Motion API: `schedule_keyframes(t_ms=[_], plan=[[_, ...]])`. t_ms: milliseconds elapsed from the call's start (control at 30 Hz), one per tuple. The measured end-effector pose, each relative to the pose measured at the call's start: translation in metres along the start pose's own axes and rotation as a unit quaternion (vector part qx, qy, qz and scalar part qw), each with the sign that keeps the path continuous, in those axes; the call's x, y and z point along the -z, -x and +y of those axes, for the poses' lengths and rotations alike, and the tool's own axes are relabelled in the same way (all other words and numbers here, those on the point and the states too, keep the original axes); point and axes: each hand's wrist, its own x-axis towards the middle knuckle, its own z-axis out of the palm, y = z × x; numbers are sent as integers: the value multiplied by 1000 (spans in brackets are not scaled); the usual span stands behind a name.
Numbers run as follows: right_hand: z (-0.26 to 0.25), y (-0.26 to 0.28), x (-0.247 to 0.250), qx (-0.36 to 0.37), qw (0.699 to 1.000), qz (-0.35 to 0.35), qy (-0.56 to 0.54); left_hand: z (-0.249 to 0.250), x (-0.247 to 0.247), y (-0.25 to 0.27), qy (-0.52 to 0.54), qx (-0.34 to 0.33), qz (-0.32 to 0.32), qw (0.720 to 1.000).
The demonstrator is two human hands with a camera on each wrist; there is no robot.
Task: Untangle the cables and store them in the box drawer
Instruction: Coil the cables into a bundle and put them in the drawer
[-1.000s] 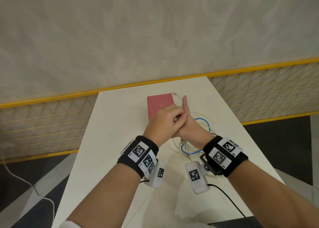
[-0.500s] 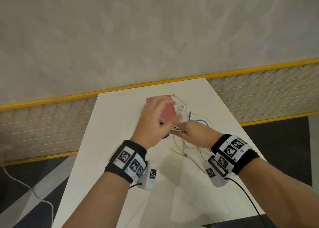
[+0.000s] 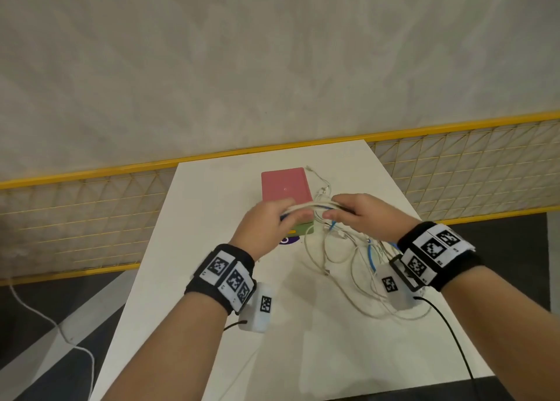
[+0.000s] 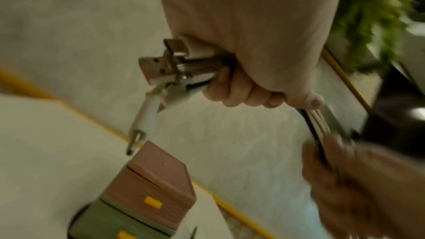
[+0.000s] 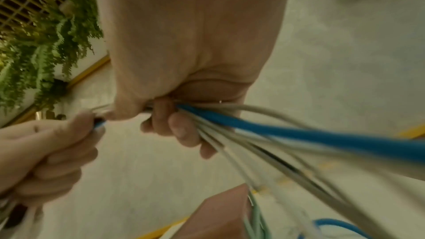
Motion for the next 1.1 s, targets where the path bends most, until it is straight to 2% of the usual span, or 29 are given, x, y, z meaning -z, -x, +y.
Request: schedule_keyframes(t_ms=[67, 133, 267, 333, 500, 567, 667, 733, 800, 833, 900, 933, 1000, 1067, 1100], plan=[[6, 5, -6, -7, 1000, 26, 0, -3, 0, 0, 89, 23, 73, 993], [3, 7, -19, -4, 999, 48, -11, 0, -5, -2, 146, 62, 119, 980], [-23, 1, -43, 18, 996, 85, -28, 27, -22, -7, 309, 154, 159, 925], [-35, -2, -51, 25, 996, 82, -24, 40, -23, -7, 357, 165, 153, 906], [-47, -5, -55, 39, 998, 38, 18, 39, -24, 0, 336, 158, 127, 920], [-49, -5, -55, 36, 998, 30, 41, 35, -27, 1, 326, 158, 149, 920], [-50, -6, -56, 57, 997, 43, -10, 35, -24, 0, 283, 184, 203, 919], [-44, -7, -59, 77, 995, 30, -47, 33, -15, -5, 308, 228, 252, 888], [-32, -2, -66, 68, 995, 13, -67, 28, 2, -12, 346, 274, 316, 840], [-24, 2, -70, 56, 996, 2, -63, 26, 11, -14, 373, 272, 342, 818], [-6, 9, -82, 22, 999, -32, -30, 24, 28, -18, 446, 217, 369, 786], [2, 12, -86, 1, 998, -50, -31, 23, 33, -18, 470, 185, 366, 782], [14, 10, -89, -22, 997, -72, -14, 23, 37, -16, 472, 152, 340, 799], [14, 4, -81, -5, 999, -34, 27, 24, 34, -14, 447, 142, 311, 827], [7, -1, -78, 11, 1000, 3, 11, 24, 31, -15, 442, 136, 299, 835]])
